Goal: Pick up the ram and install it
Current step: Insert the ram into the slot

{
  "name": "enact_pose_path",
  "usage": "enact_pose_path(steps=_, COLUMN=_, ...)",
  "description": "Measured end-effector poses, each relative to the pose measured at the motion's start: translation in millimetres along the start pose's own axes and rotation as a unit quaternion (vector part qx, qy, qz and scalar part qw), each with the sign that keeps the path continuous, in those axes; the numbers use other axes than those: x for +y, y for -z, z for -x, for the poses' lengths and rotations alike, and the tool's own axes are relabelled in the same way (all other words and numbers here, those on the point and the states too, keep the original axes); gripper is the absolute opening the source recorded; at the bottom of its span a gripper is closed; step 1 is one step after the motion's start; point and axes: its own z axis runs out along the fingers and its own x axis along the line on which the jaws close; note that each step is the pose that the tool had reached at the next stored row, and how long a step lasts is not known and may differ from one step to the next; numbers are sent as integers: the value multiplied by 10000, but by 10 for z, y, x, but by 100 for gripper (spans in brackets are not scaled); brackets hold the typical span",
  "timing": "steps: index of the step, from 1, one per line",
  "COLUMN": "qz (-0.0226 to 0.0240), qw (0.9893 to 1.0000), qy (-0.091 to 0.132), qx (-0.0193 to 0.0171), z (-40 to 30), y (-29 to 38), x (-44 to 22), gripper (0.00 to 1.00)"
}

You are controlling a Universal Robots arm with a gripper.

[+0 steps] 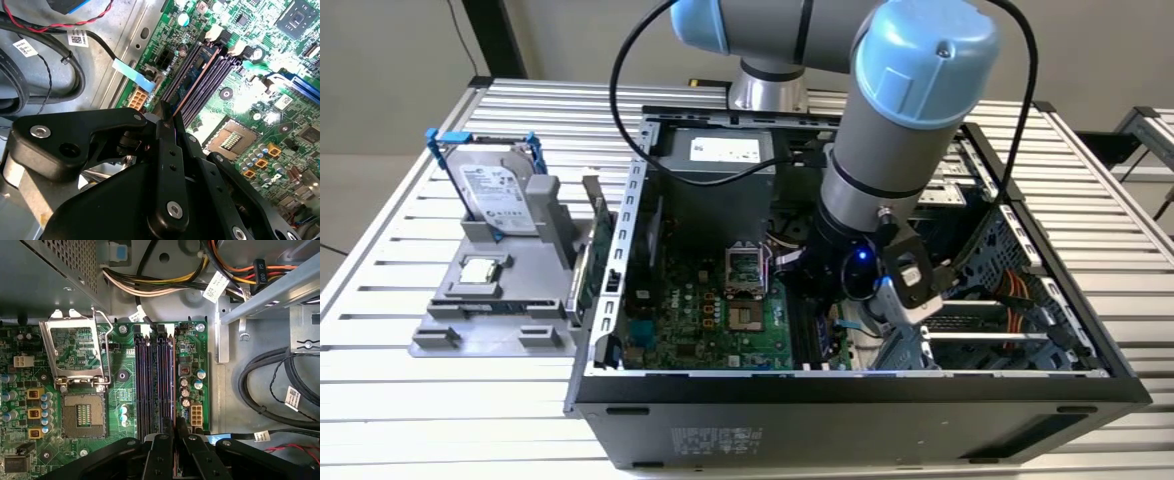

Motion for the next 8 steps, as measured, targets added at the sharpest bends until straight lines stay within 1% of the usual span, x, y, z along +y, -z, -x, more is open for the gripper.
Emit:
enact_pose_path(steps=3, qz=3, qw=10000, qy=-17, qx=0, z=0, y=-11, x=16, gripper=0)
enact_pose_path(steps=8, qz=1, qw=10000, qy=-49, qx=-1, z=8, y=-14, x=16, gripper=0)
